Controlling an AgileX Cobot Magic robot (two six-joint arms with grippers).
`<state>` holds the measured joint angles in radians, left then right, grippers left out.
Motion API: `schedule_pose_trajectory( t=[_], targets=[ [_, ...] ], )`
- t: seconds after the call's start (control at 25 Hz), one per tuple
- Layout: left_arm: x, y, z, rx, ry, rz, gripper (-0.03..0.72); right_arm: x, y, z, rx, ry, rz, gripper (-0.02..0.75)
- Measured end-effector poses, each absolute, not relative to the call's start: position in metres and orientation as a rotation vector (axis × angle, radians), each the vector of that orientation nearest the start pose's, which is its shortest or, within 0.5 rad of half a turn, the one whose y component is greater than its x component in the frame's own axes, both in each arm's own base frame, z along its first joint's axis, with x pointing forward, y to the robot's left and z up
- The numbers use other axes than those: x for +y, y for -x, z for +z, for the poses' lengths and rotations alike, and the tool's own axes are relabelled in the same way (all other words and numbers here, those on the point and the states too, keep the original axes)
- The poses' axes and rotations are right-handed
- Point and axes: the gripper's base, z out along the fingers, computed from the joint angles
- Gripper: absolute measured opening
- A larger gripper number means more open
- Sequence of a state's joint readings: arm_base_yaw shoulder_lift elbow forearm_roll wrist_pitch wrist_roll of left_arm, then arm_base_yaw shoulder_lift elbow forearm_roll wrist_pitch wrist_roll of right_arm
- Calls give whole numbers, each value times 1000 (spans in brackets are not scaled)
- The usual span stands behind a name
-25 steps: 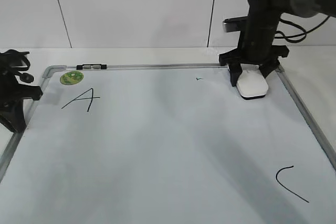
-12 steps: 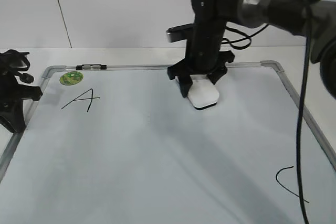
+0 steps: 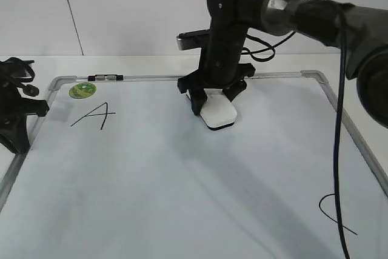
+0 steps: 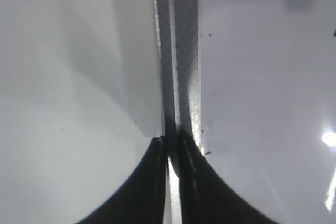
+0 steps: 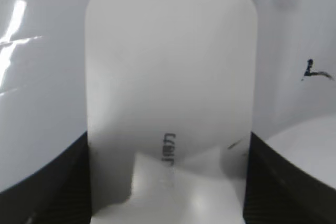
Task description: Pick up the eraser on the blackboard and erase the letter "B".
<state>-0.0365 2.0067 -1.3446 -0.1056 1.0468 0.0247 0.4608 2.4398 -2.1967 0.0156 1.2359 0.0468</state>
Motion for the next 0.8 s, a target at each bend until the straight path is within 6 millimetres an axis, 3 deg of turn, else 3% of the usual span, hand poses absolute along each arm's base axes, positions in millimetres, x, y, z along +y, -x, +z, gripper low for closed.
schedule_pose_trajectory(
  t=[0.12,0.28,0.4,0.6,0.8],
  targets=[
    [-22,-372,154,3191,-8,-146,25,202,-467,169,2921,515,105,540],
    [-22,-372,154,3191,-8,-146,25,141,-489,170,2938,323,58,540],
    [-22,-372,154,3191,-10,-143,25,112,-495,170,2961,234,51,540],
    [-22,-372,153,3192,-6,-143,25,108,-495,170,2971,211,77,540],
    [-21,-370,154,3206,-18,-122,25,138,-488,169,2957,312,43,540]
  ],
)
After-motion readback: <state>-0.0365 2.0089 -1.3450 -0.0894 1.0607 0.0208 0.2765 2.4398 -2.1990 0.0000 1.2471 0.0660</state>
